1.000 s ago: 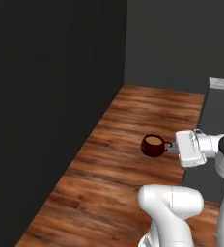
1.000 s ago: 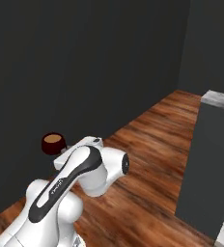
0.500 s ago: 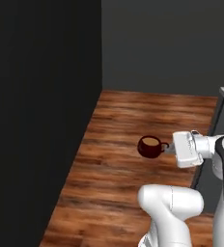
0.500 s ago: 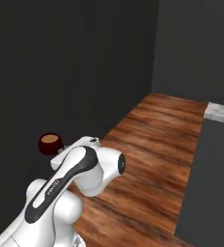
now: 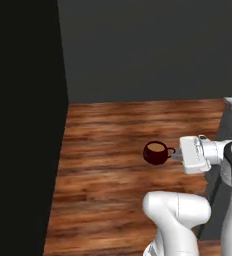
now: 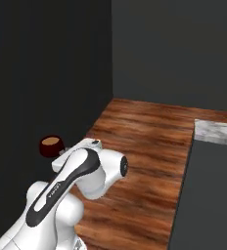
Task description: Pick up the brewed coffee from the coffee machine and place it next to the breakfast plate on the dining counter.
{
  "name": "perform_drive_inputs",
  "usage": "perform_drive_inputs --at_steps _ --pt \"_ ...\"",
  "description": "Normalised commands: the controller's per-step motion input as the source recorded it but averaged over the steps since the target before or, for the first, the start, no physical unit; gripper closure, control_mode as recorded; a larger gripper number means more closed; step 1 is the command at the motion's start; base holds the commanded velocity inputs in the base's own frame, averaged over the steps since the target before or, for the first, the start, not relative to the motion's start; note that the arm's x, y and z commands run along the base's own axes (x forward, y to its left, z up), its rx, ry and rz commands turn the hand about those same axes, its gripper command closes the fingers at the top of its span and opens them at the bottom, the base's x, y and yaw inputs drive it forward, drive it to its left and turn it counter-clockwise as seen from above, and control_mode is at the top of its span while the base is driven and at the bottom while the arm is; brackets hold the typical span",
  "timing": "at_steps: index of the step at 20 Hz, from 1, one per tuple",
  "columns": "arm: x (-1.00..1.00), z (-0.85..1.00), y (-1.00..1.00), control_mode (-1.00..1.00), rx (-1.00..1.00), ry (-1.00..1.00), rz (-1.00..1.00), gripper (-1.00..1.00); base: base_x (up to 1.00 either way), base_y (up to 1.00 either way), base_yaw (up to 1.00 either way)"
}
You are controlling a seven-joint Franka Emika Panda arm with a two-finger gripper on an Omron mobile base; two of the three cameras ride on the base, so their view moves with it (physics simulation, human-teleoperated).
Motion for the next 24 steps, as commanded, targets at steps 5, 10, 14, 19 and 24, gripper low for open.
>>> perform_drive_inputs --at_steps 5,10,14,19,24 --pt "0.0 0.0 0.0 1.0 0.0 0.0 0.0 1.0 1.0 0.56 -0.39" --pt "0.0 0.0 0.0 1.0 0.0 0.0 0.0 1.0 1.0 0.18 -0.41" --pt "0.0 0.0 0.0 1.0 0.0 0.0 0.0 1.0 1.0 0.16 -0.43" --pt "0.0 0.0 0.0 1.0 0.0 0.0 0.0 1.0 1.0 0.34 -0.43" --pt "0.0 0.0 0.0 1.0 0.0 0.0 0.0 1.0 1.0 0.29 -0.5"
